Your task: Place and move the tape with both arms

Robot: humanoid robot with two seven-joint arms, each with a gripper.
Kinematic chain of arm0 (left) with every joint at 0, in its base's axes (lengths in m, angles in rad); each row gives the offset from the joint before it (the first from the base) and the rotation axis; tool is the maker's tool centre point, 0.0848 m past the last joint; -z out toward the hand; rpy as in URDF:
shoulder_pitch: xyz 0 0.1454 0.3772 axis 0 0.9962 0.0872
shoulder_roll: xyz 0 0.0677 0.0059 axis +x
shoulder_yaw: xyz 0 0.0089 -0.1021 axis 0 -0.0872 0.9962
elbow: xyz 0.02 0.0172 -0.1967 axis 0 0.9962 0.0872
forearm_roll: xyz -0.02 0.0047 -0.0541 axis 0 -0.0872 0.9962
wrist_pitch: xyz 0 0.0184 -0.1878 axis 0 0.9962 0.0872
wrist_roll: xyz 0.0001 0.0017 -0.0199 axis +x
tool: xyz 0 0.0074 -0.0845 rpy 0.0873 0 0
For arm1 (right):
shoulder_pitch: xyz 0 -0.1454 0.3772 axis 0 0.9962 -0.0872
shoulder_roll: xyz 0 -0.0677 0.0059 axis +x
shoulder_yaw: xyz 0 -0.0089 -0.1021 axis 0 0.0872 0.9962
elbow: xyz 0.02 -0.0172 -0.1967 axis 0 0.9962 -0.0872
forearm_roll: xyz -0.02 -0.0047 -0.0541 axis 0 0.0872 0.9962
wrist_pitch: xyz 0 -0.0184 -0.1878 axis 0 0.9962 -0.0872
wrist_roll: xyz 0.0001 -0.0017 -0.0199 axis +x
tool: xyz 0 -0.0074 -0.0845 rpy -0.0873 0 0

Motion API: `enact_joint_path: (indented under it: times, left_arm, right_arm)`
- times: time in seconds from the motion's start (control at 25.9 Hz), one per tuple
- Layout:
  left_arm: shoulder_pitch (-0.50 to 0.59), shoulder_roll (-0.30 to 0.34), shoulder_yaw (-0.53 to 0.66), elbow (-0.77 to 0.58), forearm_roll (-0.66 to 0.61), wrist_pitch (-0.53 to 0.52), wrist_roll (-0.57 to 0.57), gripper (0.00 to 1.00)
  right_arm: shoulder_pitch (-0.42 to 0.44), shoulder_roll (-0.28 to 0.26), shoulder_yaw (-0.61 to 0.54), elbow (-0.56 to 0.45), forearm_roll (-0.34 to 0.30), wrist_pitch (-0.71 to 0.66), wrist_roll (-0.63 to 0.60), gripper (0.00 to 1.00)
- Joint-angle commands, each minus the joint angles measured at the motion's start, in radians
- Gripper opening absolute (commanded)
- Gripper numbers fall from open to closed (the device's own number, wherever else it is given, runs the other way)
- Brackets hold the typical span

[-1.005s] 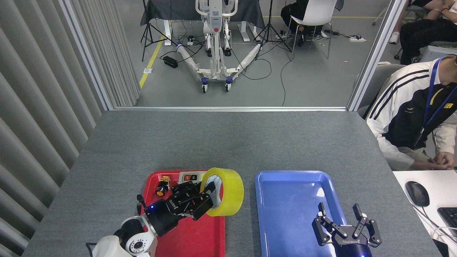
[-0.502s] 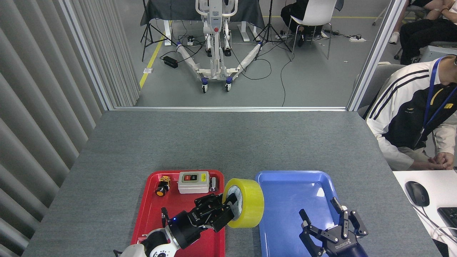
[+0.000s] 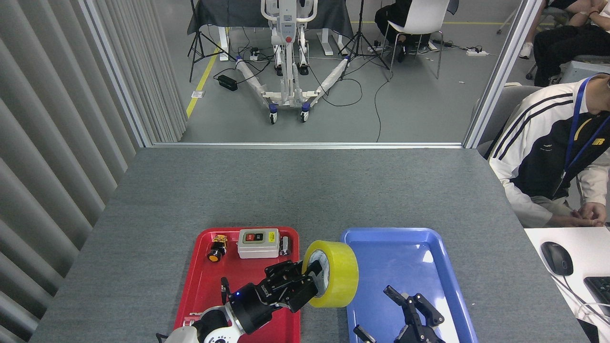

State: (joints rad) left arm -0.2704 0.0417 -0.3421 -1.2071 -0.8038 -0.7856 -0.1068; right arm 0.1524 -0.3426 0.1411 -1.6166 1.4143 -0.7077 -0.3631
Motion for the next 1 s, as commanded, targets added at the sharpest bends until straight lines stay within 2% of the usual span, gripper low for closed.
enact_joint_path:
  times: [0.0, 0.08, 0.23, 0.35, 0.5, 0.54, 0.62, 0.66, 0.7, 0.85, 0.97]
  left_arm:
    - [0.005, 0.004, -0.028, -0.016, 0.002, 0.000, 0.004, 0.00]
    - [0.008, 0.006, -0.046, -0.032, 0.000, 0.000, 0.003, 0.00]
    - [0.020, 0.004, -0.057, -0.039, 0.001, 0.000, 0.001, 0.00]
    - [0.020, 0.004, -0.058, -0.039, 0.002, 0.000, -0.002, 0.00]
    - [0.022, -0.002, -0.077, -0.029, 0.003, 0.000, -0.004, 0.00]
    - [0.022, -0.002, -0.074, -0.028, 0.003, 0.000, -0.001, 0.20]
    - [0.020, -0.003, -0.067, -0.029, 0.011, 0.000, 0.012, 0.77]
    - [0.019, -0.002, -0.066, -0.037, 0.012, 0.000, 0.013, 0.94]
    - [0.019, -0.002, -0.066, -0.039, 0.014, 0.000, 0.015, 0.98]
    - [0.019, 0.001, -0.057, -0.037, 0.014, 0.000, 0.022, 0.99]
    - [0.020, 0.004, 0.005, -0.040, 0.066, 0.000, 0.024, 0.99]
  right_arm:
    - [-0.030, 0.005, 0.058, 0.003, 0.018, 0.028, 0.001, 0.99]
    - [-0.034, 0.011, 0.078, 0.007, 0.038, 0.076, 0.001, 0.99]
    - [-0.047, 0.008, 0.138, 0.007, 0.038, 0.096, 0.001, 0.96]
    - [-0.042, 0.010, 0.156, 0.011, 0.041, 0.097, 0.001, 0.81]
    - [-0.036, 0.008, 0.169, 0.011, 0.041, 0.094, 0.001, 0.42]
    - [-0.034, 0.005, 0.176, 0.011, 0.041, 0.093, 0.000, 0.33]
    - [-0.024, 0.004, 0.178, 0.009, 0.041, 0.088, 0.000, 0.23]
    - [-0.013, 0.005, 0.178, 0.009, 0.041, 0.085, -0.002, 0.19]
    - [-0.005, 0.005, 0.178, 0.007, 0.041, 0.085, -0.002, 0.17]
    - [-0.004, 0.005, 0.178, 0.007, 0.041, 0.086, -0.003, 0.02]
    - [-0.007, 0.005, 0.175, 0.007, 0.041, 0.091, -0.003, 0.00]
